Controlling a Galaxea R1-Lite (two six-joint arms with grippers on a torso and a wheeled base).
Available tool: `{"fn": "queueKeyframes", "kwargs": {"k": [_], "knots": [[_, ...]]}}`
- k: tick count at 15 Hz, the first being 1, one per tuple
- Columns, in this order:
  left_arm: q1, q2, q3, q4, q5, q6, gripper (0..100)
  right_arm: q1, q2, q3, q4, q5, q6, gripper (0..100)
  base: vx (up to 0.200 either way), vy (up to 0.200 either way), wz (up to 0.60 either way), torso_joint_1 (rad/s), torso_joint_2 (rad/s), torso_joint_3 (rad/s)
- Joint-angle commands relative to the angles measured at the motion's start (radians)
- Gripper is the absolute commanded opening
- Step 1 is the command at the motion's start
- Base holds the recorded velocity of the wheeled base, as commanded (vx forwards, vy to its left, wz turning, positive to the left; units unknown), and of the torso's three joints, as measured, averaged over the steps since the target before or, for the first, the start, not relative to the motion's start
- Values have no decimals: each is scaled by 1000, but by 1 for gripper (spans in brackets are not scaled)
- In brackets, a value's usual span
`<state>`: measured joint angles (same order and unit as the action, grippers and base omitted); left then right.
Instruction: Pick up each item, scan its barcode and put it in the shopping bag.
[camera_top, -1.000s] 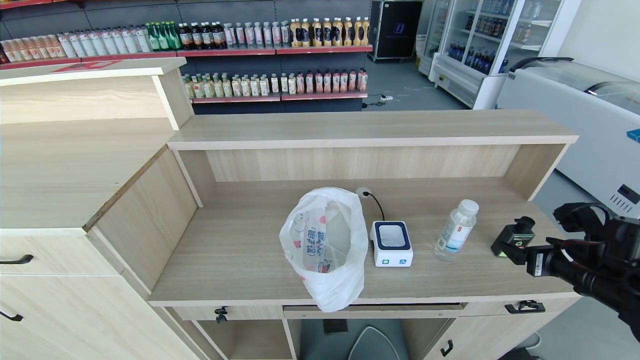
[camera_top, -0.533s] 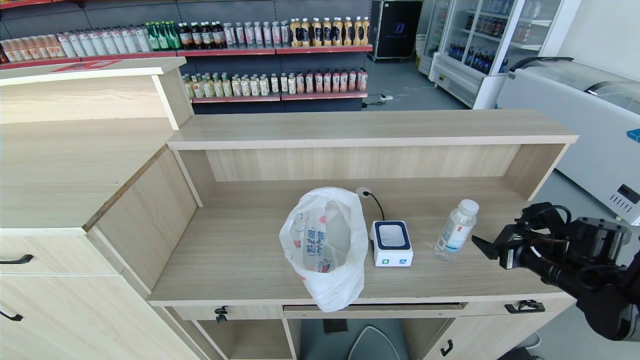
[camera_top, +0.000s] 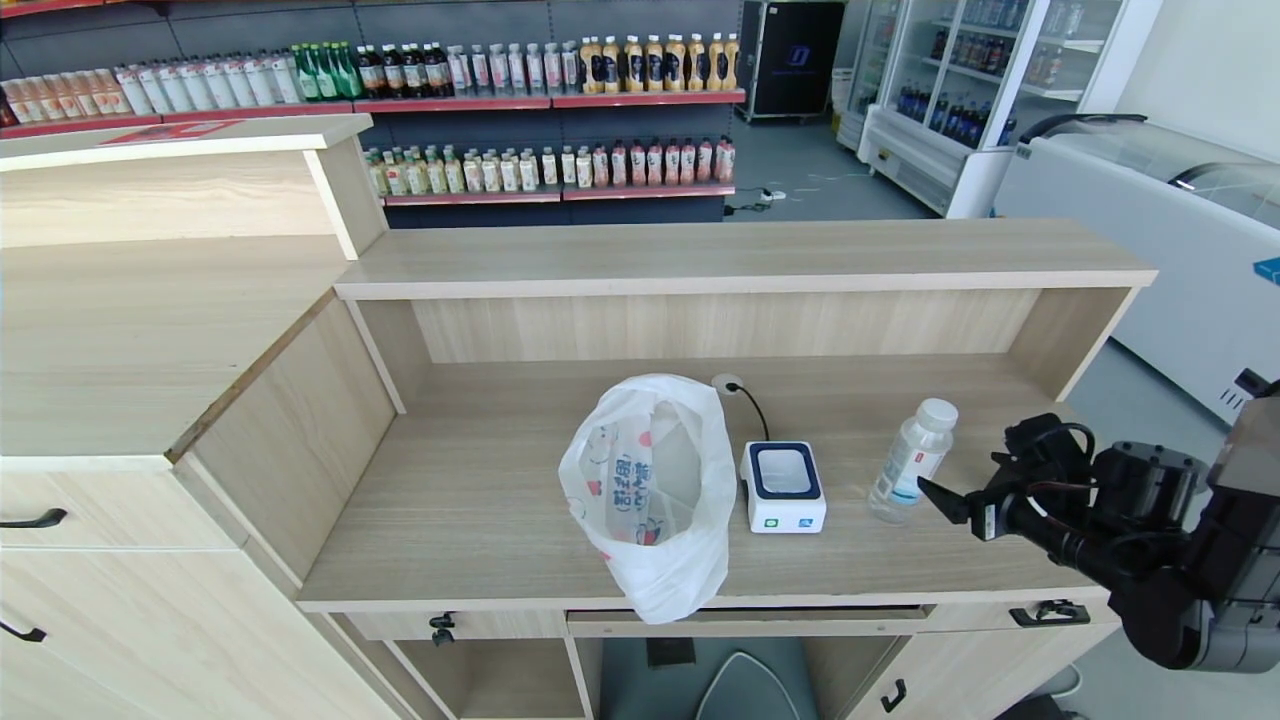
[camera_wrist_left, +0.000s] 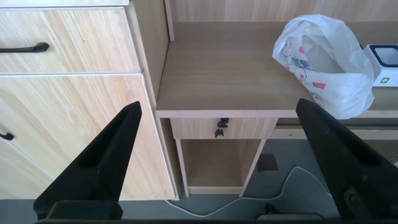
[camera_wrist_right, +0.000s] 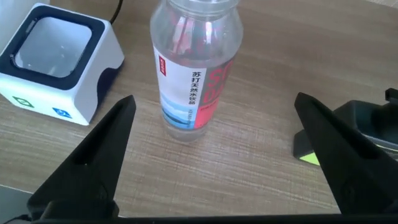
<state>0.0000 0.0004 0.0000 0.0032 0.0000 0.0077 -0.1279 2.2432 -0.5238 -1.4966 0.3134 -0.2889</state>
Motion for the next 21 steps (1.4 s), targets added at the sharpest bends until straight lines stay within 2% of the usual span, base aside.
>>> {"fn": "queueKeyframes", "kwargs": {"k": [1,5,9,14,21], "knots": [[0,0,0,0,0,0,100,1,59,-61,-1,1,-3,100,0,0,0,0,0,0],[0,0,0,0,0,0,100,19,110,-133,1,24,2,100,0,0,0,0,0,0],[0,0,0,0,0,0,100,54,136,-143,-2,35,-4,100,0,0,0,0,0,0],[0,0,0,0,0,0,100,59,180,-251,2,32,-6,100,0,0,0,0,0,0],[0,0,0,0,0,0,100,86,239,-318,9,47,-3,100,0,0,0,0,0,0]]}}
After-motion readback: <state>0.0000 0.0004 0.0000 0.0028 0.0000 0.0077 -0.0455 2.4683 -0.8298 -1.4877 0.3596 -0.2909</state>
